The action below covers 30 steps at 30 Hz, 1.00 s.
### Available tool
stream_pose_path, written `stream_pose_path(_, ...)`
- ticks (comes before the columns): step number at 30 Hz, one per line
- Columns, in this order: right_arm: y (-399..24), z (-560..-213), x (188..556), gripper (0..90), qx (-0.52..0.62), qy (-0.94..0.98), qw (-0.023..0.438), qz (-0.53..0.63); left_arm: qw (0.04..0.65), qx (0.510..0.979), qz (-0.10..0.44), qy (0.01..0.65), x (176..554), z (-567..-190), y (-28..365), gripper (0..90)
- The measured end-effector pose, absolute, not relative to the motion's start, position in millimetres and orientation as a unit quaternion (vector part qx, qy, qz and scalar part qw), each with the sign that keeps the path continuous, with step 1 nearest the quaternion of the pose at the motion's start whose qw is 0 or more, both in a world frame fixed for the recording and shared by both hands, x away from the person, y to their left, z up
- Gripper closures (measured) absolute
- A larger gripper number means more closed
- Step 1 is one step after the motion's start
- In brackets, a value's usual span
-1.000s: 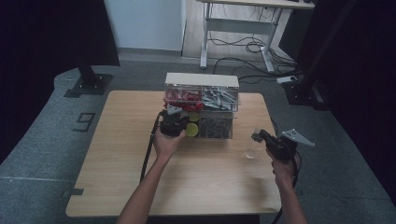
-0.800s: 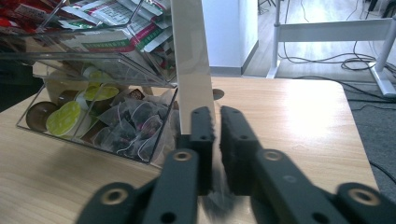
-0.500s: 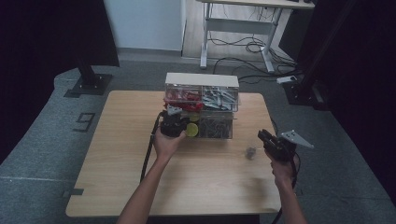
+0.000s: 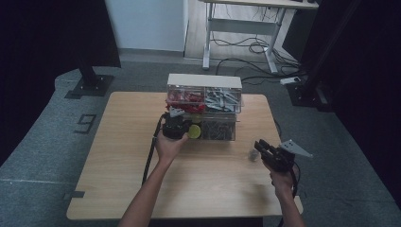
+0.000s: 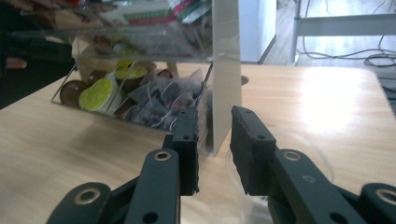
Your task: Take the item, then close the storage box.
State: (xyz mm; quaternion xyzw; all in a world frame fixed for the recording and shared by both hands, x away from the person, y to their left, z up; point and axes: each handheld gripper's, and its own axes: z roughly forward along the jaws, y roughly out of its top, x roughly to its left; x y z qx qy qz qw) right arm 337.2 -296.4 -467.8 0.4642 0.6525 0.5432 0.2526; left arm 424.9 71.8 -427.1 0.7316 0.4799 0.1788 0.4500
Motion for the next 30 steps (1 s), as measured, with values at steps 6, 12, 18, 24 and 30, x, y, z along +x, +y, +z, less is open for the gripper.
stream_pose_path(6,-296.0,-474.8,330.5,65.2,0.460,0.659,0.238,0.545,0.451,0.731,0.181,0.479,424.6,-427.5,71.8,90.0)
stream_pose_path(12,-290.2,-478.2,326.4,60.3,0.454,0.665,0.228,0.548,0.452,0.730,0.180,0.480,423.4,-429.3,72.1,90.0)
stream_pose_path(18,-285.0,-480.7,324.4,59.6,0.449,0.674,0.226,0.542,0.457,0.727,0.178,0.481,422.7,-431.7,73.5,90.0)
stream_pose_path(24,-283.1,-483.7,322.9,59.6,0.448,0.677,0.222,0.540,0.461,0.723,0.175,0.484,420.4,-435.5,77.1,90.0)
stream_pose_path(30,-278.5,-488.1,320.3,59.6,0.448,0.682,0.216,0.536,0.464,0.721,0.170,0.485,417.3,-441.4,79.0,90.0)
